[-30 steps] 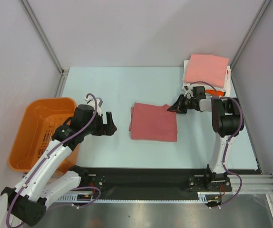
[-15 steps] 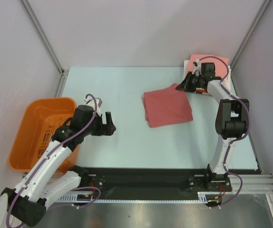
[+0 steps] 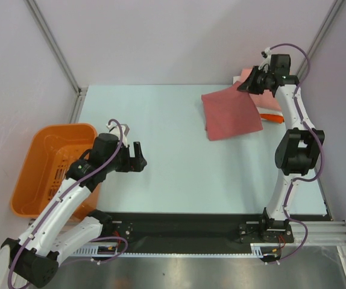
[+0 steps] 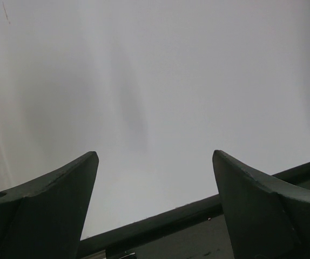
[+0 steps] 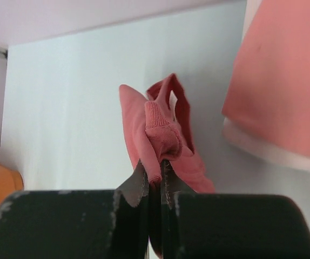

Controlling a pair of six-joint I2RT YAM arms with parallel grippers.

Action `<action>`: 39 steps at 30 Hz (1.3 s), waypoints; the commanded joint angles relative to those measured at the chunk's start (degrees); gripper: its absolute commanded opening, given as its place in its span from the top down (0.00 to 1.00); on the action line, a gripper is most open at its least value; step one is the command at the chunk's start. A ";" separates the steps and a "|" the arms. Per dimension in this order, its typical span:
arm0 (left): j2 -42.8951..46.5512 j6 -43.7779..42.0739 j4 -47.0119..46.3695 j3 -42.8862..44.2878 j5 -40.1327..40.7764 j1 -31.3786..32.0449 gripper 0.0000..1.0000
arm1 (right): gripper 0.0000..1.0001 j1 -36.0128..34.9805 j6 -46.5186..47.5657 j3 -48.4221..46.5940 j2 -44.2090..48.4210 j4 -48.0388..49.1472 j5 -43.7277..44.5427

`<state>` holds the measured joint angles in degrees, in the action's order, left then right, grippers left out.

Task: Fold and stack the t-shirts
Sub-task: Neatly place the folded tshirt to the corner

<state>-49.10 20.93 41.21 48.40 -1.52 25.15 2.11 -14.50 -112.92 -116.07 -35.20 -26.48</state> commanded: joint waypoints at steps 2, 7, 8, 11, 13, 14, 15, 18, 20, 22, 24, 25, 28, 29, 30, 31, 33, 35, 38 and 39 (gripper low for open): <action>0.15 -0.19 -1.75 -0.50 0.99 -0.27 0.08 | 1.00 1.58 1.23 -10.81 -0.38 -3.46 1.17; -0.55 -0.19 -1.84 -0.59 0.64 -0.27 0.08 | 1.00 3.78 0.18 -17.50 -0.73 -4.08 0.12; -0.64 -0.19 -1.92 -0.59 0.55 -0.27 0.08 | 1.00 4.13 0.00 -18.72 -1.08 -4.43 0.11; -1.17 -0.27 -1.92 -0.59 0.38 -0.27 0.08 | 1.00 5.45 -0.70 -24.78 -3.45 -6.45 -0.59; -1.17 -0.27 -1.92 -0.50 0.47 -0.27 0.08 | 1.00 6.50 -1.49 -28.38 -5.13 -7.16 -0.85; -1.08 -0.27 -1.84 -0.59 0.55 -0.27 0.08 | 1.00 6.85 -1.67 -28.93 -5.48 -6.99 -1.03; -1.08 -0.19 -1.84 -0.68 0.55 -0.27 0.08 | 1.00 7.55 -2.02 -29.19 -5.66 -6.38 -1.47; -1.35 -0.27 -2.01 -0.76 0.55 -0.27 0.09 | 1.00 8.61 -4.30 -29.19 -6.18 -3.83 -2.78; -1.61 -0.19 -2.01 -0.77 0.20 -0.27 0.09 | 1.00 9.58 -5.80 -30.16 -7.50 -2.77 -3.49; -2.05 -0.27 -1.92 -0.76 0.20 -0.27 0.09 | 1.00 10.19 -5.89 -30.78 -8.46 -2.68 -3.41; -2.22 -0.27 -1.92 -0.77 0.02 -0.27 0.09 | 1.00 10.81 -6.59 -30.95 -8.99 -1.28 -3.14; -2.14 -0.27 -1.92 -0.77 0.11 -0.27 0.09 | 1.00 11.16 -7.03 -31.04 -9.17 -0.66 -3.14; -2.40 -0.19 -2.01 -0.77 0.20 -0.27 0.10 | 1.00 12.65 -8.87 -32.27 -10.93 1.97 -2.70; -2.49 -0.19 -2.01 -0.85 0.29 -0.27 0.09 | 1.00 13.44 -9.22 -32.71 -12.15 3.11 -2.61; -2.66 -0.19 -2.01 -0.85 0.29 -0.27 0.10 | 1.00 13.80 -9.92 -33.32 -12.77 3.56 -2.35; -2.75 -0.10 -1.93 -0.85 0.29 -0.27 0.09 | 1.00 14.15 -10.37 -33.85 -13.39 4.17 -2.09; -2.84 -0.18 -1.93 -0.85 0.38 -0.27 0.10 | 1.00 15.38 -12.38 -34.03 -14.96 6.80 -1.65; -2.84 -0.19 -1.93 -0.94 0.46 -0.27 0.10 | 1.00 15.99 -13.44 -34.20 -15.85 10.14 -1.03; -3.10 -0.01 -2.01 -0.85 0.55 -0.27 0.10 | 1.00 17.14 -15.03 -36.48 -18.83 12.60 0.02; -3.19 -0.01 -2.01 -0.94 0.55 -0.27 0.10 | 1.00 17.49 -15.46 -36.58 -19.45 13.31 0.46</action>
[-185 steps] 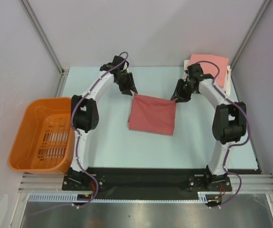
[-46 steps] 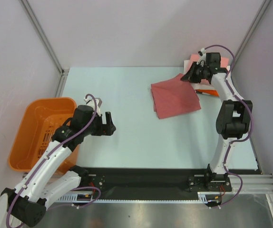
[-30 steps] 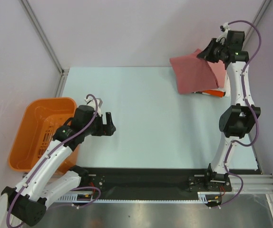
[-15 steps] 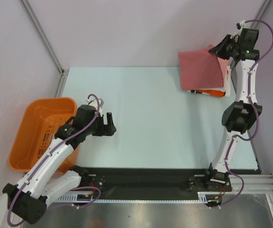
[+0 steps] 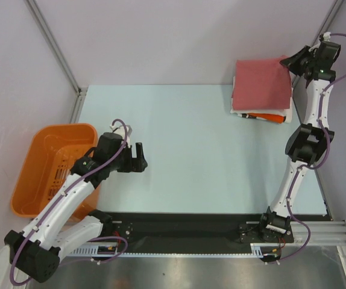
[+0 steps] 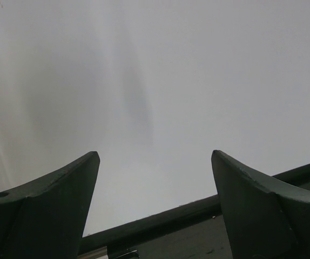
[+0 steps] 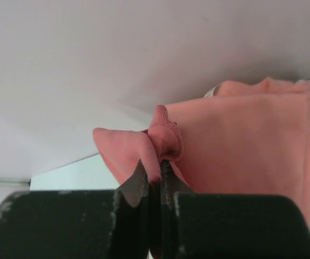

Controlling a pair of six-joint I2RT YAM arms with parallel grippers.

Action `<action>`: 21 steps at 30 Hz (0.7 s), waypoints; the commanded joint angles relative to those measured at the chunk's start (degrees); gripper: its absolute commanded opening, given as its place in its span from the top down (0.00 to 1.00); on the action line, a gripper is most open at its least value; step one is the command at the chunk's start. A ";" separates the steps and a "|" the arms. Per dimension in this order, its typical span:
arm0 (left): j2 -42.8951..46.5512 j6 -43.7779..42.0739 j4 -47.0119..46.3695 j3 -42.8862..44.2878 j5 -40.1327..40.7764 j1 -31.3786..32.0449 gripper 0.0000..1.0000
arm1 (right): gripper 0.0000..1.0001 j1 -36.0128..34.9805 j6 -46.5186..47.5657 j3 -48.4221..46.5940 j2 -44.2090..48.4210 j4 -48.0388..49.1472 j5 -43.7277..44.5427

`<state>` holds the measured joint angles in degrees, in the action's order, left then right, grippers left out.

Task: Fold and stack the t-shirts
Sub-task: Neatly place the folded tshirt to the corner

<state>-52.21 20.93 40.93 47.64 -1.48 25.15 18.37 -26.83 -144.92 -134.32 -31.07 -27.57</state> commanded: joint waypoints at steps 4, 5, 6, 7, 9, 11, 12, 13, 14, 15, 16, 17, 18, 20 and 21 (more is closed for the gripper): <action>-0.44 0.08 -1.73 -0.18 0.68 -0.27 0.10 | 1.00 1.49 -4.90 -3.44 -4.01 13.30 3.92; -0.62 0.08 -1.64 -0.18 0.68 -0.19 0.10 | 1.00 1.58 -5.68 -2.91 -4.45 14.01 4.63; -0.88 0.08 -1.73 -0.18 0.77 -0.19 0.10 | 1.00 1.58 -5.86 -2.74 -5.07 14.63 6.20; -0.88 0.08 -1.64 -0.18 0.77 -0.19 0.10 | 1.00 1.67 -6.04 -2.99 -5.68 15.07 7.00; -0.88 0.16 -1.64 -0.18 1.03 -0.10 0.10 | 1.00 1.84 -6.39 -3.26 -7.27 16.04 9.28; -1.14 0.25 -1.55 -0.18 1.12 -0.10 0.10 | 1.00 1.93 -6.04 -3.00 -8.23 17.52 11.04; -1.23 0.17 -1.64 -0.18 1.21 -0.10 0.10 | 1.00 1.93 -4.82 -2.65 -8.58 18.14 12.01; -1.32 0.25 -1.64 -0.09 1.21 -0.10 0.10 | 1.00 1.93 -4.29 -2.56 -9.20 19.37 12.28; -1.41 0.34 -1.55 -0.18 1.30 -0.01 0.10 | 1.00 2.11 -3.85 -2.73 -10.33 19.90 12.02; -1.41 0.34 -1.55 -0.18 1.30 -0.01 0.10 | 1.00 2.19 -3.50 -2.73 -11.04 20.52 12.02; -1.41 0.25 -1.64 -0.18 1.21 -0.01 0.10 | 1.00 2.28 -3.06 -2.73 -11.66 20.96 12.19; -1.49 0.25 -1.64 -0.18 1.12 -0.01 0.10 | 1.00 2.37 -2.88 -2.73 -12.10 20.96 12.28; -1.58 0.34 -1.55 -0.18 1.21 -0.01 0.10 | 1.00 2.55 -2.96 -2.56 -12.89 20.96 12.89; -1.84 0.25 -1.55 -0.18 1.12 -0.01 0.10 | 0.94 2.64 -2.27 -2.03 -13.77 21.31 13.16; -2.02 0.25 -1.55 -0.18 1.04 -0.01 0.10 | 0.68 2.64 -2.26 -2.12 -14.38 21.23 13.33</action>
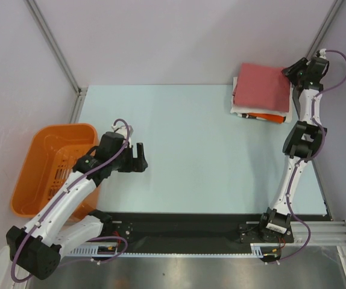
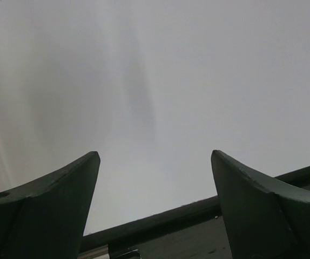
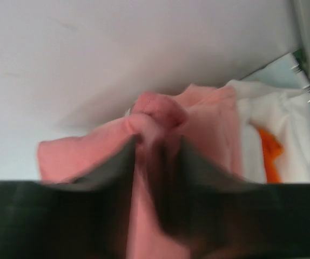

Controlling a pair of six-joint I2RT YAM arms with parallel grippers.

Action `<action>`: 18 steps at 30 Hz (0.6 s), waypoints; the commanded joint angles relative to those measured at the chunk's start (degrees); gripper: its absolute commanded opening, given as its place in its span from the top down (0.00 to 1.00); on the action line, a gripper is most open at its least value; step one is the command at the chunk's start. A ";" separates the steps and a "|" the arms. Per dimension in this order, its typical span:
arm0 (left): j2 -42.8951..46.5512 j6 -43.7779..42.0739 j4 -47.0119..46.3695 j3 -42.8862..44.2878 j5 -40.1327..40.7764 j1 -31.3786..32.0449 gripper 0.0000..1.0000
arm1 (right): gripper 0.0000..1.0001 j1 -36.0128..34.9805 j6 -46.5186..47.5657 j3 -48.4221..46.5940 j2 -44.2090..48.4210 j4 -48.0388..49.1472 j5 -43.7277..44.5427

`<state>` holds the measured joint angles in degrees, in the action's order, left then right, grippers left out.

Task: Fold and stack the t-shirts
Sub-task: Neatly place the folded tshirt to the corner, then reset both grippers

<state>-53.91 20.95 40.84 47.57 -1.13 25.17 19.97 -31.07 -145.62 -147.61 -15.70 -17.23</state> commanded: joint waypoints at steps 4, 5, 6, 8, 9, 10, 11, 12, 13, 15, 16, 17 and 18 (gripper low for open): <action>-0.14 0.32 -1.38 -0.11 0.69 -0.03 0.10 | 0.01 1.30 3.56 -1.25 0.12 4.02 5.71; 0.03 0.32 -1.38 -0.11 0.69 -0.03 0.10 | 0.00 1.48 3.82 -1.07 0.74 3.93 6.94; 0.21 0.32 -1.46 -0.11 0.69 -0.03 0.10 | 0.00 1.65 3.91 -0.89 1.62 3.93 7.12; 0.30 0.23 -1.38 -0.02 0.69 -0.03 0.10 | 0.00 2.00 4.52 -0.54 4.69 3.49 8.61; 0.56 0.32 -1.38 -0.02 0.77 -0.03 0.10 | 0.00 2.35 4.53 -0.02 7.22 3.14 9.14; 0.73 0.23 -1.46 -0.02 0.86 -0.03 0.10 | 0.00 2.71 4.27 0.60 8.90 3.14 9.58; 0.91 0.32 -1.46 -0.02 0.86 -0.03 0.10 | 0.00 2.88 3.13 1.56 10.40 2.96 10.72; 1.43 0.32 -1.38 -0.02 0.86 -0.03 0.10 | 0.00 3.23 2.42 2.96 11.89 2.35 11.43; 1.79 0.32 -1.38 -0.02 1.04 -0.03 0.10 | 0.00 3.76 1.90 4.19 13.73 2.17 11.96; 2.32 0.41 -1.38 0.07 1.04 -0.03 0.09 | 0.00 4.03 0.58 7.70 18.92 1.82 11.87; 2.93 0.41 -1.38 -0.02 1.04 -0.03 0.10 | 0.00 4.11 0.22 8.85 20.77 1.64 11.79; 3.11 0.41 -1.38 0.06 1.04 -0.03 0.09 | 0.00 4.12 0.05 10.08 24.61 1.47 11.00; 3.37 0.32 -1.55 0.07 1.04 -0.03 0.09 | 0.00 4.12 -0.74 11.75 26.48 1.03 10.91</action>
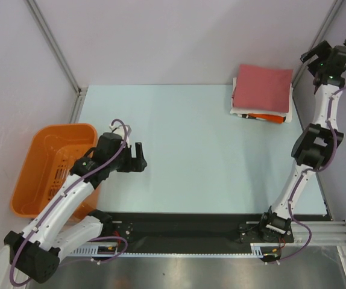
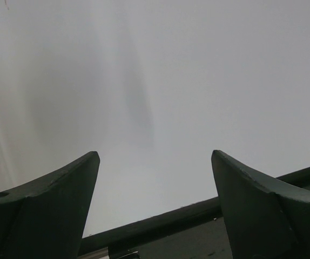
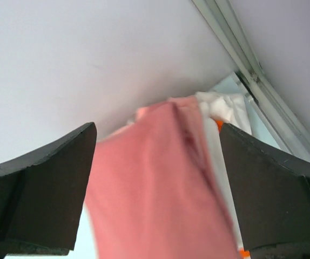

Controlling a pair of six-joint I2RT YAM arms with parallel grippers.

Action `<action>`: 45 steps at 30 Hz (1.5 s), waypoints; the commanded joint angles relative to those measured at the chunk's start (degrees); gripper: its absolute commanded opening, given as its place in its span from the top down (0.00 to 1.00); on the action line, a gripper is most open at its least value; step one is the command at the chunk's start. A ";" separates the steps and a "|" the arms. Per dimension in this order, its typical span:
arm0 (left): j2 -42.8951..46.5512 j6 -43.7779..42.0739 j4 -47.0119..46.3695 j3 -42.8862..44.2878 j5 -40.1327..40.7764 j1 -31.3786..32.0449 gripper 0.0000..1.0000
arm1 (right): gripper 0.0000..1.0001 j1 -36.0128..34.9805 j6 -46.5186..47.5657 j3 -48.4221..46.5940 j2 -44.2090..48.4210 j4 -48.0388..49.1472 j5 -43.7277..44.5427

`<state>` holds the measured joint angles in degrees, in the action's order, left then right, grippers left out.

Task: Fold and stack the t-shirts
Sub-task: Reset both grippers

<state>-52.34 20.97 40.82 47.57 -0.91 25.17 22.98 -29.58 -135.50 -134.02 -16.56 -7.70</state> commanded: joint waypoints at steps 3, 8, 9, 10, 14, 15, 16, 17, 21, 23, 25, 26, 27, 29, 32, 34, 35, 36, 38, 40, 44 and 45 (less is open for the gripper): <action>2.68 0.39 -1.53 0.07 0.82 -0.03 0.09 | 0.00 1.01 -3.63 8.57 20.53 1.36 -0.73; 4.17 0.38 -1.79 0.07 0.82 -0.03 0.10 | 0.00 0.05 -5.83 27.25 33.10 3.19 -9.58; 4.35 0.39 -1.79 0.07 0.82 -0.03 0.10 | 0.00 -1.09 -5.92 30.96 37.99 3.98 -10.31; 4.61 0.39 -1.71 0.07 0.82 -0.03 0.10 | 0.00 -1.71 -5.75 34.05 40.04 4.16 -11.18; 5.40 0.47 -1.79 0.07 0.82 -0.03 0.10 | 0.00 -7.24 -1.55 49.25 51.20 2.59 -12.69; 5.66 0.56 -1.88 0.07 0.82 -0.03 0.11 | 0.00 -8.47 -0.31 55.11 53.48 1.97 -12.51; 5.75 0.56 -1.80 0.07 1.52 -0.03 0.11 | 0.00 -11.26 0.66 58.39 58.12 1.18 -11.81; 5.75 0.47 -1.88 0.07 2.39 -0.03 0.10 | 0.00 -12.51 1.89 61.38 60.17 0.48 -9.54; 5.84 0.56 -1.88 0.15 2.49 -0.03 0.11 | 0.00 -16.83 4.62 78.06 71.42 -0.49 -6.98; 6.11 0.65 -2.06 0.07 3.01 -0.03 0.10 | 0.00 -17.53 5.50 82.13 77.37 -0.76 -5.75; 6.37 0.91 -2.58 0.07 5.38 -0.38 0.09 | 0.00 -17.80 6.55 87.30 80.82 -0.67 -4.52; 6.98 0.83 -3.02 -0.20 6.52 -0.64 0.08 | 0.00 -18.15 6.82 88.73 82.41 -0.76 -3.21; 7.25 0.22 -3.55 -0.46 7.84 -0.91 0.08 | 0.00 -18.32 6.91 89.88 84.86 -1.28 -2.50; 8.65 -1.19 -6.62 -1.86 10.91 -1.00 0.07 | 0.00 -18.85 7.61 92.78 86.55 -1.90 -1.53; 9.44 -4.26 -13.55 -5.81 17.33 -1.00 0.05 | 0.00 -19.29 7.70 95.06 88.40 -3.39 -1.17; 9.10 -7.24 -19.42 -8.44 24.41 -1.00 0.03 | 0.00 -19.29 7.18 95.42 89.19 -4.36 -1.78; 8.75 -8.83 -22.07 -9.59 26.29 -1.17 0.03 | 0.01 -19.29 6.04 95.77 89.45 -4.45 -2.48; 8.48 -10.58 -28.01 -10.73 26.92 -1.87 0.04 | 0.00 -19.38 5.68 96.04 90.15 -3.93 -3.45; 8.48 -16.21 -34.46 -15.12 23.42 -3.01 0.05 | 0.00 -19.55 4.37 97.00 90.94 -2.78 -5.82; 7.95 -20.42 -44.64 -20.29 20.08 -5.12 0.05 | 0.00 -19.90 3.57 98.67 91.91 -0.68 -6.97; 4.62 -24.39 -55.83 -25.42 21.46 -9.43 0.01 | 0.00 -20.34 2.95 100.52 92.44 0.91 -8.81; 3.57 -25.01 -59.59 -25.95 22.00 -11.18 0.00 | 0.00 -20.35 2.95 100.96 92.62 1.00 -9.25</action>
<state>-47.03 2.44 -2.44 23.16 19.40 17.08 3.05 -25.76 -35.38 -42.28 -18.94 -14.46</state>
